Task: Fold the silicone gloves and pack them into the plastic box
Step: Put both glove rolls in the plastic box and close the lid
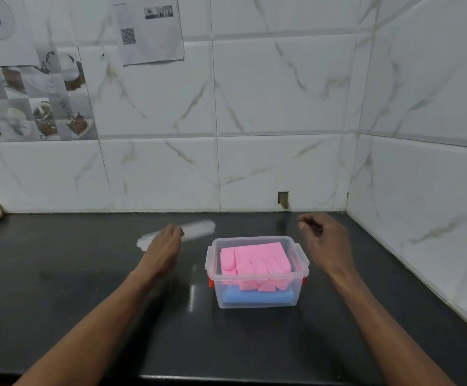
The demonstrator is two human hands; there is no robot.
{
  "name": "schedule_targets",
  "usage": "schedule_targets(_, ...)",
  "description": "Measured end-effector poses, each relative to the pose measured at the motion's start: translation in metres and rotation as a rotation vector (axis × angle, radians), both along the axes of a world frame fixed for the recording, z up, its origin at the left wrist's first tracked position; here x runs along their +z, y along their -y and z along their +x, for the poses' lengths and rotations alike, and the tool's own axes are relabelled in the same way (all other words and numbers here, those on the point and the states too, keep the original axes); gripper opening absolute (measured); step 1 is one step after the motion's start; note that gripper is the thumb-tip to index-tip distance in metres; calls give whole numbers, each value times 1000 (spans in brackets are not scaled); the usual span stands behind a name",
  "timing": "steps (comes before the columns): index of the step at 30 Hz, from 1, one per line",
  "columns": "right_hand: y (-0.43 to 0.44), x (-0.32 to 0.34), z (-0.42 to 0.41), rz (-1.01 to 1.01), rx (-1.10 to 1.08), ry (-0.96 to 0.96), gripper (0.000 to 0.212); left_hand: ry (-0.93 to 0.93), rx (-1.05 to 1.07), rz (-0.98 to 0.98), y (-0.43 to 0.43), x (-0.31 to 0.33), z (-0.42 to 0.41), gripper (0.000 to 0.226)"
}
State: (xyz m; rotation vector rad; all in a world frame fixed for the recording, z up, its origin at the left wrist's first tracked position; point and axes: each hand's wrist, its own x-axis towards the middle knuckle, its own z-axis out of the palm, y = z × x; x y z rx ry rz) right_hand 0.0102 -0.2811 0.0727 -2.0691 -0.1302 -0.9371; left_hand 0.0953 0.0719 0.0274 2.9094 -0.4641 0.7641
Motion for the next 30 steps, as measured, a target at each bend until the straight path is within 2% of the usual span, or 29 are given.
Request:
schedule_targets(5, -12, 15, 5, 1, 39, 40, 23, 205, 15, -109, 10, 63, -3, 51)
schedule_targets(9, -26, 37, 12, -9, 141, -10, 52, 285, -224, -177, 38, 118, -18, 61)
schedule_targets(12, -32, 53, 17, 74, 257, -98, 64, 196, -407, -253, 64, 145, -29, 63)
schedule_targets(14, -30, 59, 17, 110, 304, -117, 58, 123, -497, -271, 76, 153, -35, 59)
schedule_targets(17, -27, 60, 14, 179, 389, -93, 30, 36, -538, -283, 85, 156, -39, 48)
schedule_targets(20, -28, 53, 14, 261, 401, -31, 15, 86, -528, -342, 84, 158, -43, 28)
schedule_targets(22, -26, 49, 15, 367, 415, -7, 12, 152, -398, -523, 75, 151, -41, 40)
schedule_targets(23, -24, 48, 16, 430, 426, 1, 11, 115, -308, -680, 70, 146, -42, 47)
schedule_targets(25, -18, 47, 18, 521, 447, -12, 12, -162, -228, -1041, 61, 131, -44, 52)
schedule_targets(27, -13, 46, 20, 560, 453, -62, 15, -469, -312, -1286, 56, 115, -47, 39)
schedule_targets(28, -11, 45, 21, 585, 449, -92, 16, -547, -374, -1362, 54, 109, -48, 31)
schedule_targets(30, -9, 41, 22, 623, 397, -129, 18, -586, -440, -1463, 52, 102, -49, 22)
